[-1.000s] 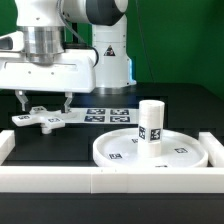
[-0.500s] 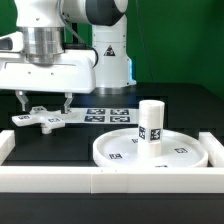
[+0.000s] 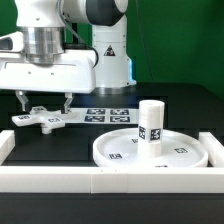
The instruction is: Assemble round table
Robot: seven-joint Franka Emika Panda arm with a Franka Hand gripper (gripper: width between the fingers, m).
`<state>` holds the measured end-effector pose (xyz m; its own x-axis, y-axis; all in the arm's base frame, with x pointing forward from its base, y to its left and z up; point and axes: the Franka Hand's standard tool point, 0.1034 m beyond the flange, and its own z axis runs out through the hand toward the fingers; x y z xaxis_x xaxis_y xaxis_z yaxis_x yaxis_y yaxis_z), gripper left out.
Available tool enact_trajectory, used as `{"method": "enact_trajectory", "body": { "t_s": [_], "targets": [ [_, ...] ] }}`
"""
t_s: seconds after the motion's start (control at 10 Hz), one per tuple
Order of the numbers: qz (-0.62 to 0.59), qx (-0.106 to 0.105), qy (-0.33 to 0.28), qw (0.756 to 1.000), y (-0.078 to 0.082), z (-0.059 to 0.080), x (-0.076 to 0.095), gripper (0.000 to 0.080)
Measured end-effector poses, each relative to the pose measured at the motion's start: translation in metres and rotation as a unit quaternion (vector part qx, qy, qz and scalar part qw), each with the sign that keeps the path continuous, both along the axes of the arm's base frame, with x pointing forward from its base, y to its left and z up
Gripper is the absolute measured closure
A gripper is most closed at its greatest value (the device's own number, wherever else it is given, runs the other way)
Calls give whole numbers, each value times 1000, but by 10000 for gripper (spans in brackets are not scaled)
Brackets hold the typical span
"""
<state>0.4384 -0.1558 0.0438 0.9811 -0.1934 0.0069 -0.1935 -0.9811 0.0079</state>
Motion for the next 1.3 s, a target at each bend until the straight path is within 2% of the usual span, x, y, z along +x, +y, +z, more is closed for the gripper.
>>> {"method": "enact_trajectory", "body": {
  "t_s": [0.5,0.7,0.9,1.3],
  "targets": [
    [0,0,0,1000,0,0,-1,151],
    [-14,2,5,1000,-7,-4,-9,151],
    [-14,0,8,1000,-7,-8,-13,151],
    [-12,0,8,1000,-7,-10,-13,151]
  ]
}}
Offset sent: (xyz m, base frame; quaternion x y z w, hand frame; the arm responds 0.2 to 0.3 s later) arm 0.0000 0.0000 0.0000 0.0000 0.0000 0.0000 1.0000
